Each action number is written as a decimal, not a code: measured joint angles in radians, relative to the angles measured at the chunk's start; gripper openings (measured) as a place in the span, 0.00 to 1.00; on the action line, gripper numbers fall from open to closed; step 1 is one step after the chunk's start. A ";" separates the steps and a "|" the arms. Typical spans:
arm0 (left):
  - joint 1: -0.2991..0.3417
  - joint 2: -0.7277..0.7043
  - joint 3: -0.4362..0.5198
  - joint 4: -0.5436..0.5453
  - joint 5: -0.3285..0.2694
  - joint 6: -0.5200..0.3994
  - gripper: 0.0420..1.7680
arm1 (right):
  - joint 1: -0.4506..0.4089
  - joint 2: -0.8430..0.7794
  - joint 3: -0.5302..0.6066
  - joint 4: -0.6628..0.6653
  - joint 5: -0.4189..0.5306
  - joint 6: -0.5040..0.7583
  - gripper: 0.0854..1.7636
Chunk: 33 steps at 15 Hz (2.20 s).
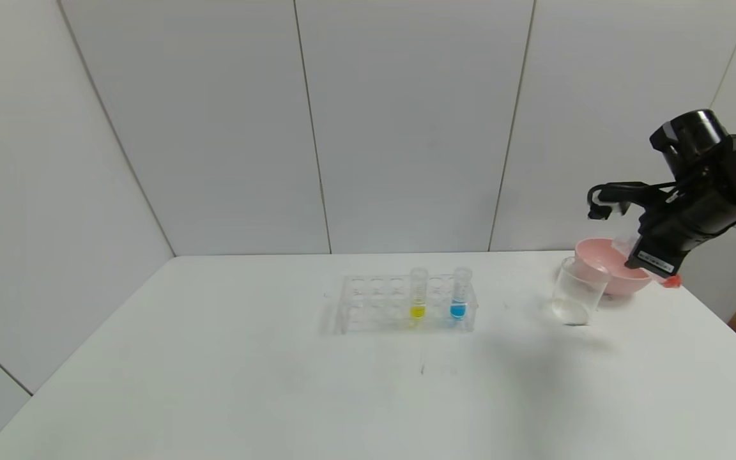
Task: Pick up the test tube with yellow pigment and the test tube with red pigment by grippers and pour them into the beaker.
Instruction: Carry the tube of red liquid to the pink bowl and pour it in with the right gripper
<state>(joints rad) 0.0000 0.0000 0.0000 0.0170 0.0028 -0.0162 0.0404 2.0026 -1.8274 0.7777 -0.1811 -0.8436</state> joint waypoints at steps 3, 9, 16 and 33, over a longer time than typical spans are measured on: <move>0.000 0.000 0.000 0.000 0.000 0.000 0.97 | 0.002 0.030 -0.123 0.127 0.000 -0.018 0.25; 0.000 0.000 0.000 0.000 0.000 0.000 0.97 | 0.016 0.098 -0.170 0.078 -0.129 -0.068 0.25; 0.000 0.000 0.000 0.000 0.000 0.000 0.97 | 0.051 0.158 -0.171 0.038 -0.258 -0.103 0.25; 0.000 0.000 0.000 0.000 0.000 0.000 0.97 | 0.095 0.213 -0.171 0.061 -0.473 -0.217 0.25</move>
<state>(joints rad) 0.0000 0.0000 0.0000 0.0170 0.0028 -0.0166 0.1355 2.2153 -1.9987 0.8387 -0.6540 -1.0609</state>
